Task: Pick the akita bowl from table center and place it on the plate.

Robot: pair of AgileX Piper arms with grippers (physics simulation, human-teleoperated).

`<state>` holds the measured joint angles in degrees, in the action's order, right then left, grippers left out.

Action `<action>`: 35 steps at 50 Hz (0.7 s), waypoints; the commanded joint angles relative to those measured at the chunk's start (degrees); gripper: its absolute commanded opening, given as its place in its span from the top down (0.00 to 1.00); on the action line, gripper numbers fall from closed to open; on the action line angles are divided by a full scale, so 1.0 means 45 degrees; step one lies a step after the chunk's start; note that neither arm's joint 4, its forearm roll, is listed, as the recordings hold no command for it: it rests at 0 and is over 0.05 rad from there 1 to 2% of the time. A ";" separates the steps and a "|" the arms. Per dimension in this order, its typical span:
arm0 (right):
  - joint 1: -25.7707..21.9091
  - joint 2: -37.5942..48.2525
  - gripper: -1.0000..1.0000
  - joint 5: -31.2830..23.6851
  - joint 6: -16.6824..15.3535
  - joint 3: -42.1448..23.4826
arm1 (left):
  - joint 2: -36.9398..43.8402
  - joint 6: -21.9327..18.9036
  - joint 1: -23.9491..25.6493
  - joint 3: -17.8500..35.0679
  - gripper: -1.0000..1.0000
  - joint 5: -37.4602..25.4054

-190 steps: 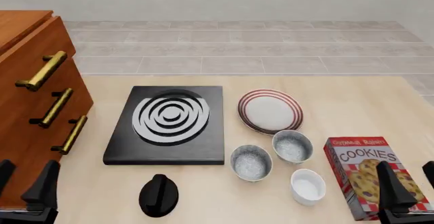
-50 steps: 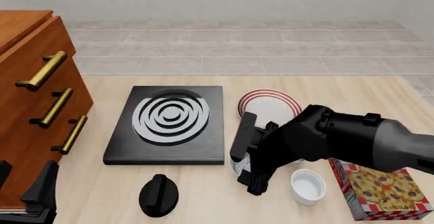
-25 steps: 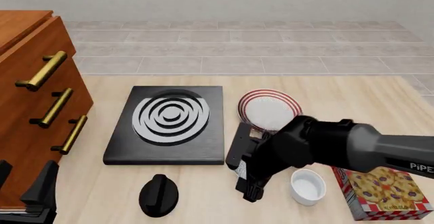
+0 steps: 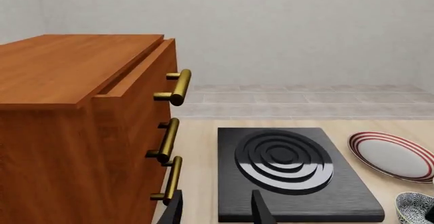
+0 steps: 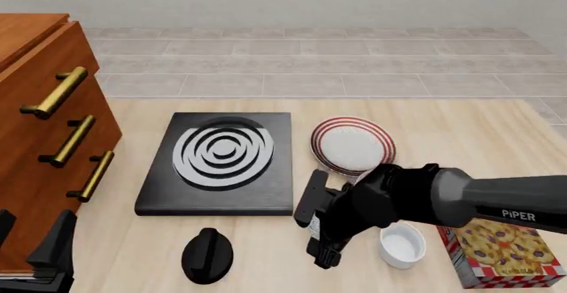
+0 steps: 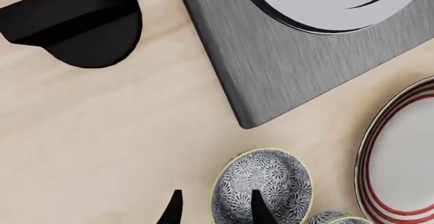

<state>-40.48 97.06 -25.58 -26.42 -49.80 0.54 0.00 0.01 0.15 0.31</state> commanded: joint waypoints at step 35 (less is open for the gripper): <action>-0.0262 -0.0321 1.00 -0.0049 0.0187 -0.0387 | 0.0001 0.0001 -0.0001 0.0000 0.00 0.0000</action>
<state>-40.95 96.91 -24.08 -26.35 -49.80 0.55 0.00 0.01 0.15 0.31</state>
